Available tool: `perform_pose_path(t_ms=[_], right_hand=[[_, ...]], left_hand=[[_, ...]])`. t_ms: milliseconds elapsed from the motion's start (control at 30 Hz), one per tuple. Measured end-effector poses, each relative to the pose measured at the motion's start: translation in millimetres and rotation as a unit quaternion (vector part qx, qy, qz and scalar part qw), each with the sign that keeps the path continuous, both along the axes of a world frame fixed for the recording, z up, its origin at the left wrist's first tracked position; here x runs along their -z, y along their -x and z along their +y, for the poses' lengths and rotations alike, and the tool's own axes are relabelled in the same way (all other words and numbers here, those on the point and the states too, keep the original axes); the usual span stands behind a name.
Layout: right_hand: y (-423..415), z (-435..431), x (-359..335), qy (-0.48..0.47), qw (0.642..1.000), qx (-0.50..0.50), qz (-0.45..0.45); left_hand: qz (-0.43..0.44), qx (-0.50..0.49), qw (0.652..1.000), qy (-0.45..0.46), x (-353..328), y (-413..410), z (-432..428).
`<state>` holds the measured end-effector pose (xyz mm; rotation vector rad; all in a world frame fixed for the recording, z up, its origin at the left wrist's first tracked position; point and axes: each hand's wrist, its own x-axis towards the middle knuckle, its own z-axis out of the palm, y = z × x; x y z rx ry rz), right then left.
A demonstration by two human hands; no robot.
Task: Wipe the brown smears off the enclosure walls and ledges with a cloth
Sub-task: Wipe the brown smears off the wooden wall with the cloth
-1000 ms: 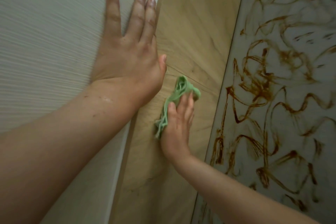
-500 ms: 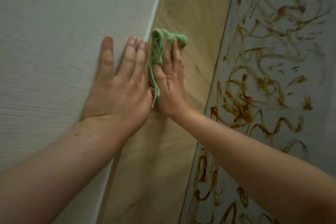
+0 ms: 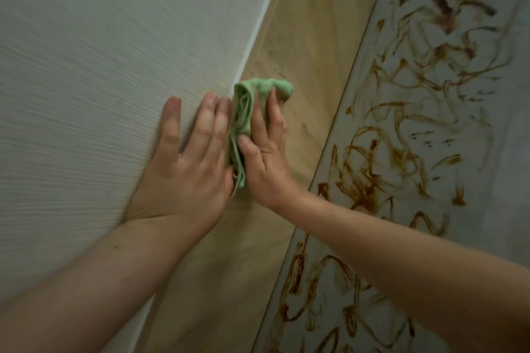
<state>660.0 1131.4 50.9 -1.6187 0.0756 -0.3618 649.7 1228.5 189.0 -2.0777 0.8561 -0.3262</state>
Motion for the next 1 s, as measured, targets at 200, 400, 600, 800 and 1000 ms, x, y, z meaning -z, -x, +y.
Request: perform_pose_path(t_ms=[200, 400, 600, 800, 1000], right_hand=[[-122, -85, -13, -0.077, 0.989, 0.108, 0.063], [-113, -79, 2, 0.041, 0.986, 0.069, 0.147], [9, -19, 20, -0.035, 0.991, -0.053, 0.120], [-28, -38, 6, -0.067, 0.989, -0.027, 0.132], [-122, -88, -5, -0.120, 0.982, 0.103, 0.103]], left_hand=[[-0.005, 0.015, 0.996, -0.084, -11, 7, -1], [0.007, -0.004, 0.996, -0.085, -16, 8, -7], [0.053, -0.079, 0.989, -0.115, -33, 14, -38], [0.063, -0.003, 0.996, -0.064, -49, -48, -99], [-0.006, -0.058, 0.986, -0.159, -41, -122, -144]])
